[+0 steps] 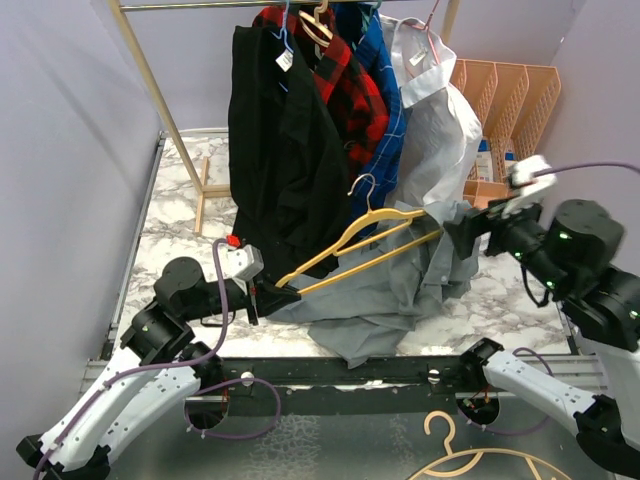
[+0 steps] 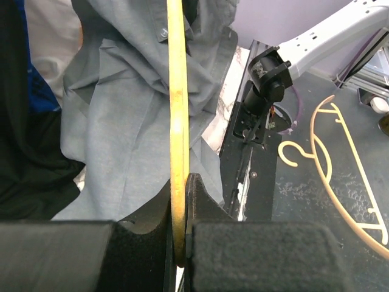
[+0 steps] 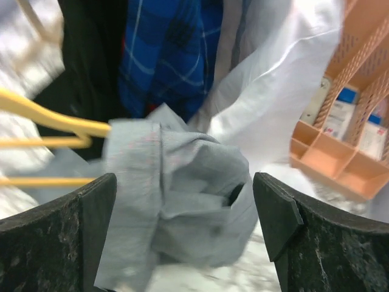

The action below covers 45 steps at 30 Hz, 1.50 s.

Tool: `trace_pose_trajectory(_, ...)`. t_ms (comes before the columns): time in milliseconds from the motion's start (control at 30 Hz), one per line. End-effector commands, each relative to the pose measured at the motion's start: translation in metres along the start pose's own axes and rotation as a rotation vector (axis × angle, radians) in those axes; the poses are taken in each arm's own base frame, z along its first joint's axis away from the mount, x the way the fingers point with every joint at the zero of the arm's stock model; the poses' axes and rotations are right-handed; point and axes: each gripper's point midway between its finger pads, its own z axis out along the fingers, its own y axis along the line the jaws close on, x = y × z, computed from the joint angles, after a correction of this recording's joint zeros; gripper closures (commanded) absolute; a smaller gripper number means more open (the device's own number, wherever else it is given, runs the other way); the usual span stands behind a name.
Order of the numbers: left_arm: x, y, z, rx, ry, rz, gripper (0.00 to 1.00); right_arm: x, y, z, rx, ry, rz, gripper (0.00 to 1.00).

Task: Place the shirt on the hanger
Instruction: Hang the shirt on the hanger.

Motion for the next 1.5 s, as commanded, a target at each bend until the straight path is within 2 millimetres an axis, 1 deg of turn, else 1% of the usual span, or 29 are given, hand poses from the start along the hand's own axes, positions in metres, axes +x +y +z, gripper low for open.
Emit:
trace_pose_trajectory(0, -0.025, -0.008, -0.007, 0.018, -0.049, 0.122, 1.00, 0.028, -0.002, 0.021, -0.093, 0.065, -0.480, 0.05)
trace_pose_trajectory(67, -0.028, -0.011, -0.008, 0.030, -0.044, 0.130, 1.00, 0.020, -0.011, 0.024, -0.058, 0.029, -0.593, 0.07)
trace_pose_trajectory(100, -0.029, -0.012, -0.008, 0.034, -0.041, 0.134, 1.00, 0.015, -0.012, 0.024, -0.061, 0.000, -0.657, 0.11)
trace_pose_trajectory(167, -0.029, -0.013, -0.008, 0.041, -0.028, 0.140, 1.00, 0.006, -0.007, 0.021, -0.087, -0.042, -0.702, 0.26)
trace_pose_trajectory(200, -0.029, -0.013, -0.008, 0.046, -0.022, 0.146, 1.00, 0.002, -0.003, 0.020, -0.111, -0.058, -0.704, 0.28)
trace_pose_trajectory(233, -0.029, -0.013, -0.007, 0.046, -0.013, 0.150, 1.00, -0.001, 0.003, 0.017, -0.139, -0.072, -0.704, 0.28)
trace_pose_trajectory(333, -0.027, -0.012, -0.007, 0.054, 0.013, 0.169, 1.00, -0.002, 0.017, 0.008, -0.233, -0.069, -0.678, 0.28)
trace_pose_trajectory(400, -0.027, -0.011, -0.007, 0.051, 0.027, 0.184, 1.00, 0.001, 0.025, -0.001, -0.287, -0.063, -0.647, 0.28)
trace_pose_trajectory(500, -0.025, -0.007, -0.007, 0.038, 0.054, 0.206, 1.00, 0.014, 0.039, -0.018, -0.389, -0.020, -0.594, 0.26)
trace_pose_trajectory(567, -0.023, -0.005, -0.008, 0.032, 0.066, 0.225, 1.00, 0.027, 0.041, -0.025, -0.419, 0.029, -0.566, 0.24)
trace_pose_trajectory(700, -0.025, -0.002, -0.010, 0.019, 0.077, 0.253, 1.00, 0.061, 0.032, -0.020, -0.384, 0.144, -0.538, 0.21)
trace_pose_trajectory(767, -0.024, 0.000, -0.011, 0.007, 0.093, 0.262, 1.00, 0.075, 0.028, -0.016, -0.369, 0.199, -0.523, 0.21)
trace_pose_trajectory(867, -0.024, 0.003, -0.012, -0.006, 0.107, 0.285, 1.00, 0.089, 0.020, -0.013, -0.313, 0.268, -0.483, 0.26)
trace_pose_trajectory(967, -0.026, 0.002, -0.014, -0.005, 0.109, 0.302, 1.00, 0.095, 0.014, -0.013, -0.283, 0.280, -0.481, 0.33)
trace_pose_trajectory(1033, -0.025, 0.004, -0.014, -0.008, 0.119, 0.303, 1.00, 0.104, 0.014, -0.014, -0.286, 0.301, -0.481, 0.37)
trace_pose_trajectory(1100, -0.023, 0.006, -0.013, -0.015, 0.128, 0.300, 1.00, 0.115, 0.021, -0.016, -0.334, 0.331, -0.457, 0.37)
trace_pose_trajectory(1200, -0.023, 0.007, -0.012, -0.017, 0.127, 0.300, 1.00, 0.131, 0.034, -0.017, -0.408, 0.368, -0.424, 0.34)
trace_pose_trajectory(1233, -0.024, 0.006, -0.012, -0.015, 0.125, 0.299, 1.00, 0.139, 0.034, -0.015, -0.409, 0.389, -0.426, 0.33)
trace_pose_trajectory(1300, -0.025, 0.006, -0.011, -0.014, 0.122, 0.298, 1.00, 0.156, 0.025, -0.008, -0.371, 0.442, -0.450, 0.33)
trace_pose_trajectory(1333, -0.025, 0.006, -0.011, -0.012, 0.123, 0.299, 1.00, 0.164, 0.021, -0.005, -0.356, 0.468, -0.466, 0.35)
trace_pose_trajectory(1400, -0.025, 0.006, -0.011, -0.009, 0.125, 0.298, 1.00, 0.172, 0.014, 0.000, -0.329, 0.489, -0.492, 0.40)
trace_pose_trajectory(1467, -0.024, 0.005, -0.011, -0.006, 0.125, 0.302, 1.00, 0.166, 0.011, 0.003, -0.306, 0.452, -0.506, 0.50)
